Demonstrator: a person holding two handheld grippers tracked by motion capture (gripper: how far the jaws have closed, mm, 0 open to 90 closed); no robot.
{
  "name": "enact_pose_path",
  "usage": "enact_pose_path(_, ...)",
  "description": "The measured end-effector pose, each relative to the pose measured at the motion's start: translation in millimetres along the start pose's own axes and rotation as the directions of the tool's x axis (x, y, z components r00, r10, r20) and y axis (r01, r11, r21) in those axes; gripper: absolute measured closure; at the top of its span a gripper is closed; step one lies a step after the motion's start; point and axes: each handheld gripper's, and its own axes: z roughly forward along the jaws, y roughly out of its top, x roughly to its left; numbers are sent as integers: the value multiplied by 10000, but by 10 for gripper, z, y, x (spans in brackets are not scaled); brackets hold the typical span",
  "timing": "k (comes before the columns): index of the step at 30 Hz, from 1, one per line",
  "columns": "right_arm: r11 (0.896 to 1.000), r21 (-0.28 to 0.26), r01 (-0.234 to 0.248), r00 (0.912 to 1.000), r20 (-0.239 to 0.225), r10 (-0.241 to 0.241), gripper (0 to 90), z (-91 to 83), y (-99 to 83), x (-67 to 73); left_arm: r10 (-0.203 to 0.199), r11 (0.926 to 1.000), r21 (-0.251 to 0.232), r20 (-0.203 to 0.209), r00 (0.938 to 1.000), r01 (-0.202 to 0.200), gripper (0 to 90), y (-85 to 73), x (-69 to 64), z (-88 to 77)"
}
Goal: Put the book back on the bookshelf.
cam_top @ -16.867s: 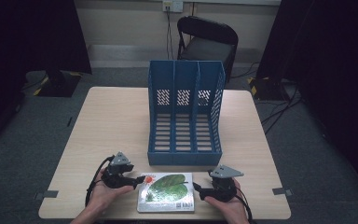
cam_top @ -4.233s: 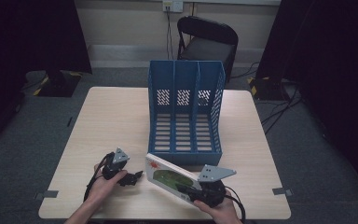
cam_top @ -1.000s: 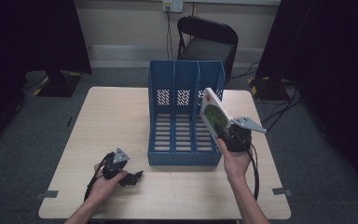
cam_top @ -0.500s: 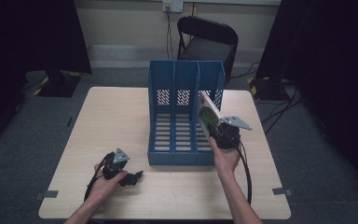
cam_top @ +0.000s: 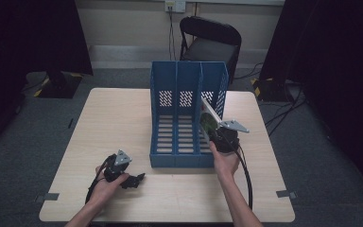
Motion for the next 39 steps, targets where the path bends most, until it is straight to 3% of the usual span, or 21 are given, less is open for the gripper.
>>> enact_pose_path(9, 9996, 235, -185, 9998, -80, 187, 767, 52, -79, -30, 5, 10000, 5, -6, 10000, -5, 51, 0, 0, 0)
enact_pose_path(39, 9964, 754, 377, 9993, -33, -376, 760, 78, -151, 19, 5, 10000, 3, -5, 10000, -5, 51, 0, 0, 0)
